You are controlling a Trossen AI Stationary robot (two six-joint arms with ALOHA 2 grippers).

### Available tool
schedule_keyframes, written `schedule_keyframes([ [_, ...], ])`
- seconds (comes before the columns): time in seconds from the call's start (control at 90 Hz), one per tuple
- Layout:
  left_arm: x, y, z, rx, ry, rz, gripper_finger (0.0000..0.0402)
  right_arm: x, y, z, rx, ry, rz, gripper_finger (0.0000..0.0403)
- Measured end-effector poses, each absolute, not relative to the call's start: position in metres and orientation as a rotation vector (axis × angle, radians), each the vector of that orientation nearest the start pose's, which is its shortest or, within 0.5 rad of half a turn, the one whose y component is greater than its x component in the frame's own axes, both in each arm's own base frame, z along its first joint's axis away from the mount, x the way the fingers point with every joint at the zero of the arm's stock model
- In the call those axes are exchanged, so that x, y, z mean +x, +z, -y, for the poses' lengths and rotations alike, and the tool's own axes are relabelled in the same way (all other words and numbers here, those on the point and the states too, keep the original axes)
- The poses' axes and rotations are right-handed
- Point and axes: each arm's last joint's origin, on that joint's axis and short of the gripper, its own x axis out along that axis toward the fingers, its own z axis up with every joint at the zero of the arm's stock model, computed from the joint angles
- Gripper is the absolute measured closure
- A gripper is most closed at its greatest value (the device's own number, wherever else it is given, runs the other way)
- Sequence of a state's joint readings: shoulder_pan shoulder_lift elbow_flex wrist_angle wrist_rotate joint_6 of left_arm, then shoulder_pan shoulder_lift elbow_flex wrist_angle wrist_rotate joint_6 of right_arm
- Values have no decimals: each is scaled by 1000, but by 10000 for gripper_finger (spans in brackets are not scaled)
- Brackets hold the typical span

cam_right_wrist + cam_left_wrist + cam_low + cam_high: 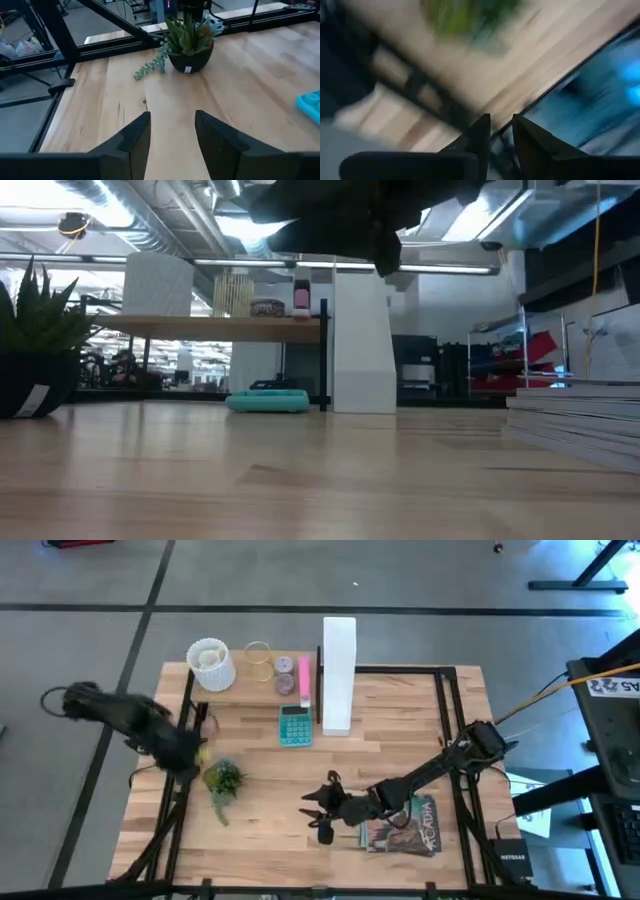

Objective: Stock shelves
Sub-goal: Put the plant pot under the shelf

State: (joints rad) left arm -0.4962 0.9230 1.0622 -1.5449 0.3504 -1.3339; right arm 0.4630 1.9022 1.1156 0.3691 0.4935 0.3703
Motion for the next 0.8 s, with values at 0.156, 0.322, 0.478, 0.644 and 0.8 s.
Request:
schedule_keyframes([
  [0.156, 98, 265, 85, -770, 396, -1823, 341, 370, 184, -170, 136, -90, -359, 265],
  [0.322, 106, 236, 96, -554, 447, -1855, 341, 370, 185, -169, 54, -95, -358, 265],
  [0.478, 114, 223, 99, -356, 475, -1809, 341, 373, 185, -163, 59, -106, -357, 265],
  [0.644, 121, 217, 99, -153, 427, -1738, 341, 376, 184, -157, 75, -85, -364, 265],
  [0.8, 127, 215, 102, -31, 286, -1671, 341, 376, 186, -159, 79, -77, -354, 265],
])
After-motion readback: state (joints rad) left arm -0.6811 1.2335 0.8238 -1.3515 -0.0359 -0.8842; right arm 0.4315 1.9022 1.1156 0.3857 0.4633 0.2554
